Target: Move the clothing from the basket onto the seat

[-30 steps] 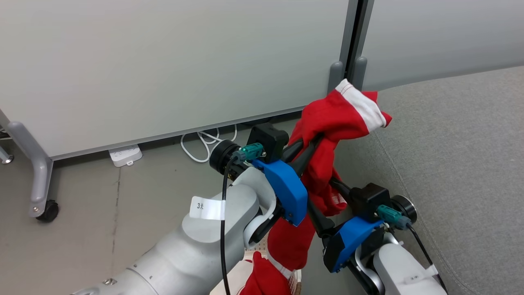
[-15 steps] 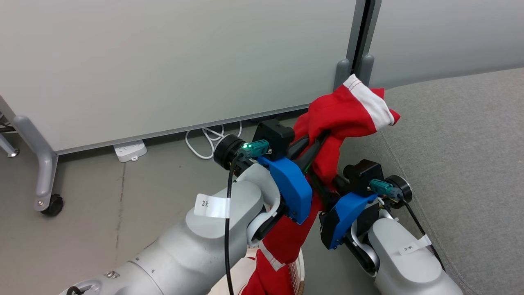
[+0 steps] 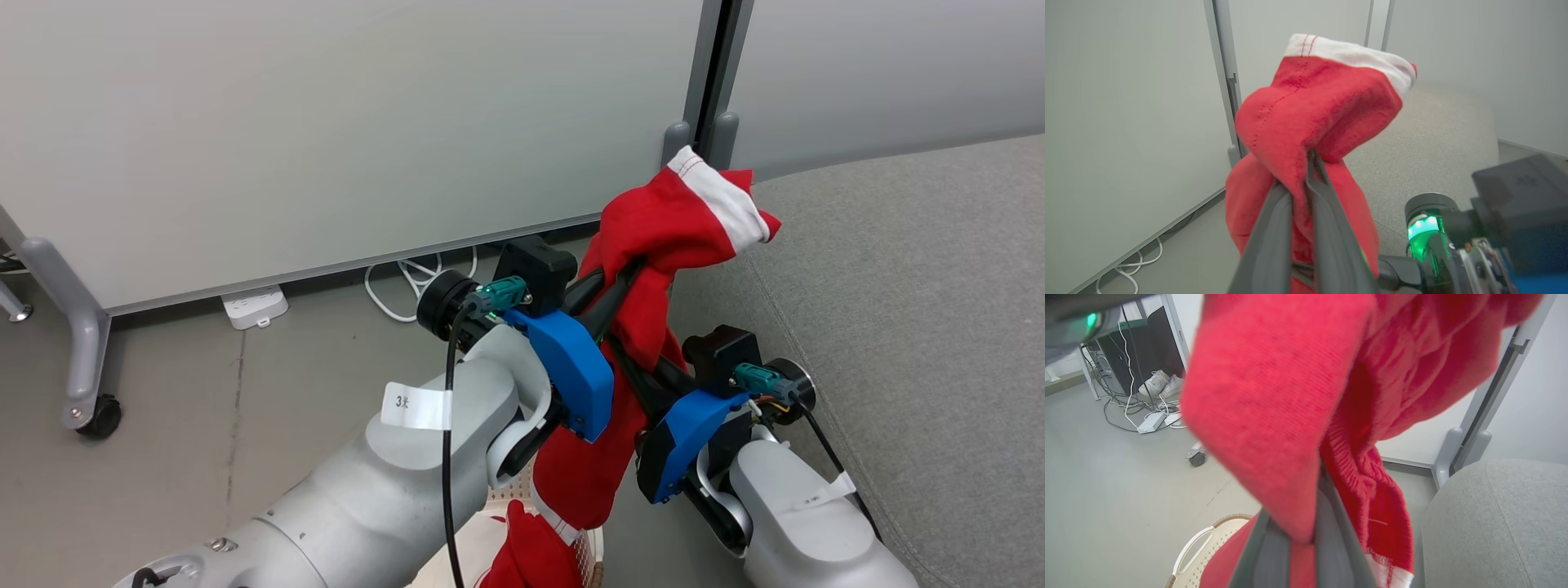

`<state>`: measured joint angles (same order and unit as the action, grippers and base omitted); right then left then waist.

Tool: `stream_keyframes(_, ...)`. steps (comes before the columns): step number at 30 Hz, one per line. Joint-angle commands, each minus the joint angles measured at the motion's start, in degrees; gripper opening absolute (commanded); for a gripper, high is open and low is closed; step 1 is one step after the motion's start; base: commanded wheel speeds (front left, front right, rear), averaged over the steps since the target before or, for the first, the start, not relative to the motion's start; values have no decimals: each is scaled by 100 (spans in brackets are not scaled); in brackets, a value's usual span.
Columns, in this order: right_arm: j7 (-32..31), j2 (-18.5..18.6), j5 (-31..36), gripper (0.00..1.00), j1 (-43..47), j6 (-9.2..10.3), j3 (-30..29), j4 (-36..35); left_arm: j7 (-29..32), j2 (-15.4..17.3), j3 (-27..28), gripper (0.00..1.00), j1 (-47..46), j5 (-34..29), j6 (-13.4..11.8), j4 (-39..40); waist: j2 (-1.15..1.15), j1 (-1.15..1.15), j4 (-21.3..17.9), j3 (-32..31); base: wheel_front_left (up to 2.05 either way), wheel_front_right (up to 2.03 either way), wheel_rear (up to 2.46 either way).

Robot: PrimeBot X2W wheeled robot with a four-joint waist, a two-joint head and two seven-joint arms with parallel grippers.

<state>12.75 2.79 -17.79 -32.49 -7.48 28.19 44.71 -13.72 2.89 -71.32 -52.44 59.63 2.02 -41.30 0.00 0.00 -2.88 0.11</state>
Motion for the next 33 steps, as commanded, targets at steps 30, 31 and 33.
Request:
stream_keyframes(30,168,18,186,0,-59,-3,-283,139,-151,416,1077,100,863,-880,-6,574,0,0,-5,-14,0,0,0)
stream_keyframes(31,172,18,217,0,-46,-3,-317,130,-151,481,1243,100,1002,-1050,13,728,0,0,4,-10,0,0,0)
stream_keyframes(33,181,18,254,0,-14,-2,-384,113,-149,597,1559,100,1357,-1375,42,1017,0,0,28,-6,0,0,0)
